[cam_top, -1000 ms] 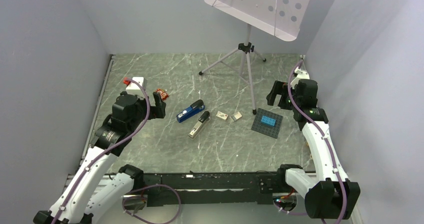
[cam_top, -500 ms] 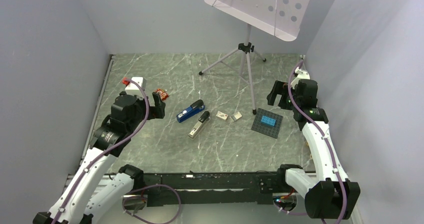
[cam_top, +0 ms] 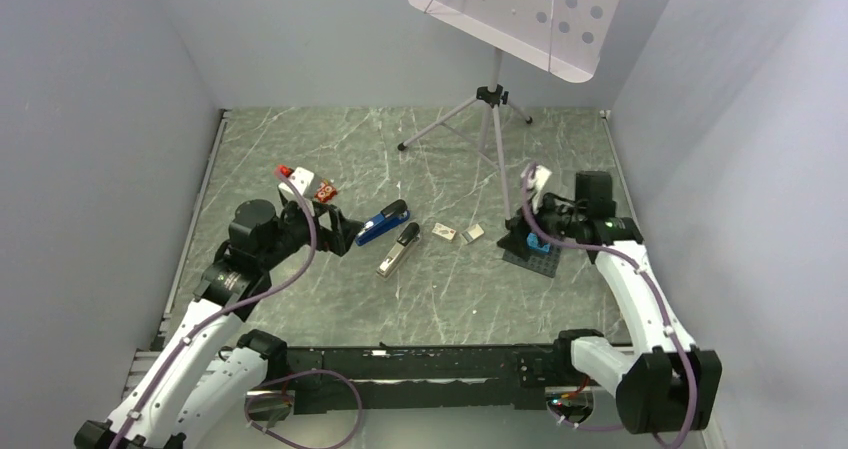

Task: Load the staples into the stapler
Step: Reset both arms

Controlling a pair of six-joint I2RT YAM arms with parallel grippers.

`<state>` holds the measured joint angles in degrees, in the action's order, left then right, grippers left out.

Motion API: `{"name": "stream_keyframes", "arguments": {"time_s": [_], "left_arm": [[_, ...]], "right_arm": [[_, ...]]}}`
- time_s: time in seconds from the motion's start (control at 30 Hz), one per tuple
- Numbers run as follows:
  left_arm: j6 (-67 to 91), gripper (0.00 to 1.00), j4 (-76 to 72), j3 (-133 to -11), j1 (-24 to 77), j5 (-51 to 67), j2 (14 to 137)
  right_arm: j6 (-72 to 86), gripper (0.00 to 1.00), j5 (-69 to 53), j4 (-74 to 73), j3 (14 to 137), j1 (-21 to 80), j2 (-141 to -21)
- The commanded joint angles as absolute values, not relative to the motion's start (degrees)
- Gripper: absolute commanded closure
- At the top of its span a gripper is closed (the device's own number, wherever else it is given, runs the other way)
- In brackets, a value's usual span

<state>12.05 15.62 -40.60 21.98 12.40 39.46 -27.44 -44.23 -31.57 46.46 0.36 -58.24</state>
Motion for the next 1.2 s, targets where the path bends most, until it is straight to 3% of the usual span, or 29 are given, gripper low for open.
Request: {"name": "stream_keyframes", "arguments": {"time_s": [0.0, 0.1, 0.27, 0.33, 0.53, 0.63, 0.83, 0.9, 1.0, 1.17], "left_arm": [[5.6, 0.01, 4.6, -36.7, 21.8, 24.2, 37.3], [2.2, 0.0, 4.3, -34.2, 21.8, 23.7, 35.0], [2.2, 0.01, 5.1, -31.8, 21.8, 17.4, 31.4], [2.8, 0.01, 3.4, -30.2, 21.8, 15.3, 30.4], [-6.0, 0.01, -2.5, -25.9, 21.8, 20.4, 29.0], [-10.2, 0.01, -3.2, -25.3, 21.8, 23.1, 29.5], [-12.8, 0.01, -0.5, -27.3, 21.8, 25.0, 33.3], [-12.7, 0.01, -0.4, -27.5, 21.8, 24.4, 33.7], [-8.6, 0.01, -1.0, -27.6, 21.8, 17.4, 32.9], [6.8, 0.01, -3.8, -26.4, 21.8, -2.2, 31.1]], "right_arm": [[-62.5, 0.0, -54.2, -42.1, 47.3, 7.9, -64.0], [-66.1, 0.0, -54.0, -40.8, 48.8, 9.4, -69.3], [-42.8, 0.0, -53.0, -32.1, 54.7, 11.3, -76.3], [-41.8, 0.0, -52.6, -30.2, 53.8, 12.6, -76.6], [-72.5, 0.0, -51.2, -33.4, 52.1, 14.2, -78.9], [-84.2, 0.0, -51.4, -39.8, 56.8, 14.2, -85.2], [-86.8, 0.0, -51.4, -52.2, 71.8, 14.2, -99.9], [-81.0, 0.0, -51.3, -51.7, 74.4, 14.2, -99.9], [-58.2, 0.0, -48.7, -38.9, 69.0, 14.3, -92.6], [-20.5, 0.0, -28.9, -16.3, 52.9, 14.2, -76.1]]}}
